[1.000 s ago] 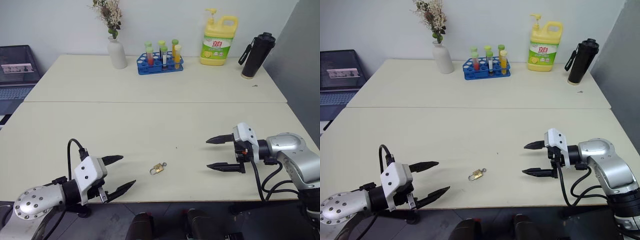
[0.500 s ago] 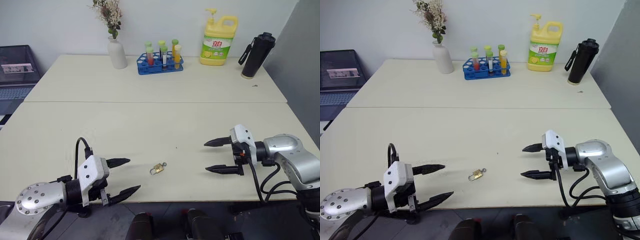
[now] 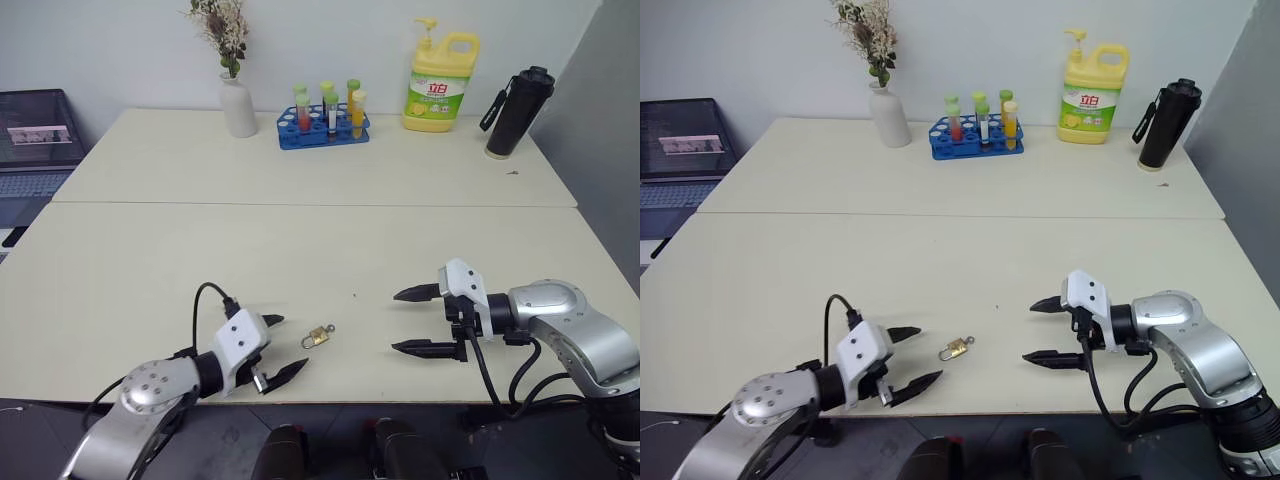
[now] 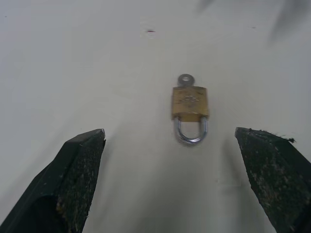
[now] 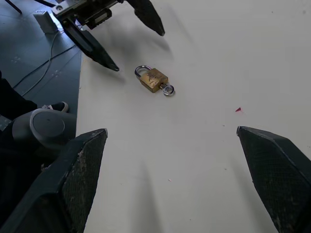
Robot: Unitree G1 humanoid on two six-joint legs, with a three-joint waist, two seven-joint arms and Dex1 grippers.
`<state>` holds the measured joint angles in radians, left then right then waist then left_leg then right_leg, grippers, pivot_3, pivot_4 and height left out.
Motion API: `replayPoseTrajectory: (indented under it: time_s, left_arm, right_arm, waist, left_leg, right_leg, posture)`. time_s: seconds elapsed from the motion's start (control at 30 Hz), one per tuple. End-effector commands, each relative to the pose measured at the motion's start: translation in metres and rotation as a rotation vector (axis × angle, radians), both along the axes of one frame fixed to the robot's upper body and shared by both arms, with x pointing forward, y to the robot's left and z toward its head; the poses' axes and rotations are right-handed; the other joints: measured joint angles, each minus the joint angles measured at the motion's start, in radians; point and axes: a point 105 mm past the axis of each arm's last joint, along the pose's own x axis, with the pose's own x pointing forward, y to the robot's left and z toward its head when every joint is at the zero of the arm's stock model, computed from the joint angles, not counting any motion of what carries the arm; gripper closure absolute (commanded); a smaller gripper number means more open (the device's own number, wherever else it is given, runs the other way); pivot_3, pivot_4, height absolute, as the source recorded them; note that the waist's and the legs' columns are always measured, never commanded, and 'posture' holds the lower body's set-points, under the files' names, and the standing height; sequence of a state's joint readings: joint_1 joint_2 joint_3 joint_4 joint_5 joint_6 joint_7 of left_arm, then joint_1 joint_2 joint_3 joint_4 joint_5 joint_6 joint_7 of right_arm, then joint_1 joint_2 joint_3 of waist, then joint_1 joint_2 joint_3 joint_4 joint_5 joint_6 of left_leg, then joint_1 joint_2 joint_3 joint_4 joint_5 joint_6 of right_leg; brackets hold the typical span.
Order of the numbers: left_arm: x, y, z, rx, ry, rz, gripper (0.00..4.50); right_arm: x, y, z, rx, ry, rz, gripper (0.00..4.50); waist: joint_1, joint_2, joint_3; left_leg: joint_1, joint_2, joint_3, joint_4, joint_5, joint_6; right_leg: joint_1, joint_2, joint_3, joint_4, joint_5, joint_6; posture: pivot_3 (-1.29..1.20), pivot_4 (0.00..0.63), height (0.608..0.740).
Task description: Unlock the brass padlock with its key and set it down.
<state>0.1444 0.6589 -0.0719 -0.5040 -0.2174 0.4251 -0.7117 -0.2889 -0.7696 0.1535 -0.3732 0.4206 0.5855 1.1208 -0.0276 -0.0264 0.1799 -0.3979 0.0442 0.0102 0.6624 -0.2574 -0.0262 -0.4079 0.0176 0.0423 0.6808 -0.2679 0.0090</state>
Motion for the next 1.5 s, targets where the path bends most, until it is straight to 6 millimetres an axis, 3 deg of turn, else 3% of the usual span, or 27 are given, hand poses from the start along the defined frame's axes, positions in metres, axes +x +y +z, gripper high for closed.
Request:
replayPoseTrajectory:
  time_s: [0.03,0.67,0.77,1.07,1.33,1.5]
  left_arm:
    - [0.001,-0.013,-0.003,-0.011,0.028,-0.034,0.00]
    - [0.015,-0.035,-0.017,-0.006,0.125,-0.058,0.00]
    - [0.012,-0.038,-0.020,0.008,0.143,-0.083,0.61]
    - [0.008,-0.041,-0.028,0.058,0.140,-0.108,3.41]
    - [0.009,-0.041,-0.023,0.031,0.116,-0.110,3.52]
    - [0.016,-0.043,-0.005,-0.030,0.020,-0.118,3.52]
  right_arm:
    - [-0.005,0.002,0.007,0.000,-0.039,0.021,0.03]
    - [-0.012,0.001,0.004,-0.008,-0.033,0.025,0.03]
    - [-0.012,0.002,0.005,-0.003,-0.038,0.028,0.00]
    - [-0.012,0.006,0.011,0.009,-0.048,0.043,0.00]
    - [-0.011,0.007,0.013,0.017,-0.059,0.047,0.00]
    - [-0.010,0.007,0.015,0.026,-0.079,0.046,0.00]
  waist:
    - [0.000,0.000,0.000]
    - [0.000,0.000,0.000]
    - [0.001,0.000,-0.001]
    - [0.001,0.000,-0.001]
    - [0.001,0.000,-0.001]
    - [0.001,0.000,-0.001]
  left_leg:
    - [0.000,0.000,0.000,0.000,0.000,0.000]
    - [0.000,-0.001,-0.002,0.000,0.000,0.000]
    - [0.000,-0.001,-0.002,0.000,0.000,0.000]
    - [0.001,-0.001,-0.002,0.000,0.000,0.000]
    - [0.002,-0.001,-0.002,0.000,0.000,0.000]
    - [0.002,-0.001,-0.002,0.000,0.000,0.000]
  right_leg:
    - [0.000,0.000,0.000,0.000,0.000,0.000]
    - [0.001,0.000,-0.001,0.000,0.000,0.000]
    - [0.001,0.000,-0.001,0.000,0.000,0.000]
    - [0.002,0.000,-0.001,0.000,0.000,0.000]
    - [0.003,0.000,-0.001,0.000,0.000,0.000]
    - [0.003,0.000,-0.001,0.000,0.000,0.000]
  posture:
    - [0.00,0.150,0.740]
    - [0.00,0.150,0.740]
    - [0.00,0.150,0.740]
    - [0.00,0.150,0.740]
    - [0.00,0.150,0.740]
    - [0.00,0.150,0.740]
